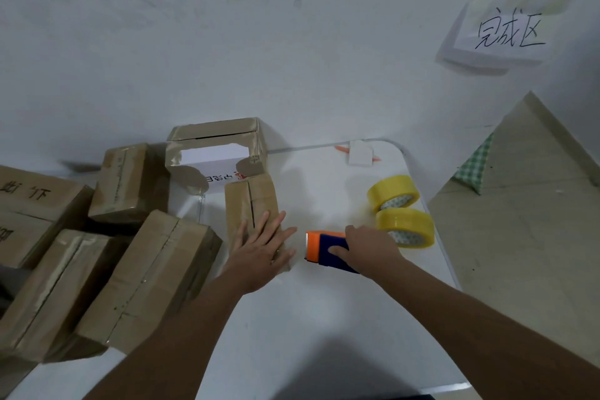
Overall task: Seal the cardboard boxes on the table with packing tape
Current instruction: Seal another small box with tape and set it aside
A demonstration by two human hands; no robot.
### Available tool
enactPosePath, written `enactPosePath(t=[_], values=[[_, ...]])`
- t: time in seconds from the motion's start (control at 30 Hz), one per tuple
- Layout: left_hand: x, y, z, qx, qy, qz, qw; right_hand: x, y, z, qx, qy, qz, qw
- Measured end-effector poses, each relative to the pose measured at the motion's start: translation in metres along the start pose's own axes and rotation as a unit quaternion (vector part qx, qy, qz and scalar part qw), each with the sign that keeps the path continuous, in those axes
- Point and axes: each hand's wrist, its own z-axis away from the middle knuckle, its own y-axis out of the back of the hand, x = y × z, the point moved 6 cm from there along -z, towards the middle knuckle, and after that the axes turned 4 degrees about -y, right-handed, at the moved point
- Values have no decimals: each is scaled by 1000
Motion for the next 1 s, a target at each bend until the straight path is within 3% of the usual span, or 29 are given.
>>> enactPosePath(t=[0.43,0.57,0.7,0.9,1.0], values=[[-1,-6,-2,20,9,0,1000,-34,-10,-37,-81,-22,-21,996],[-4,-5,2,18,9,15,1000,-14,2,-46,-74,-49,6,996],[-4,-4,0,18,7,18,1000,-10,-4,-44,-42,-88,-118,988],[-1,-5,26,4,-24,42,999,-38,-44,-36,-84,-108,-269,953],[3,-4,41,3,3,161,987,-35,-38,-30,1,-115,-290,950]])
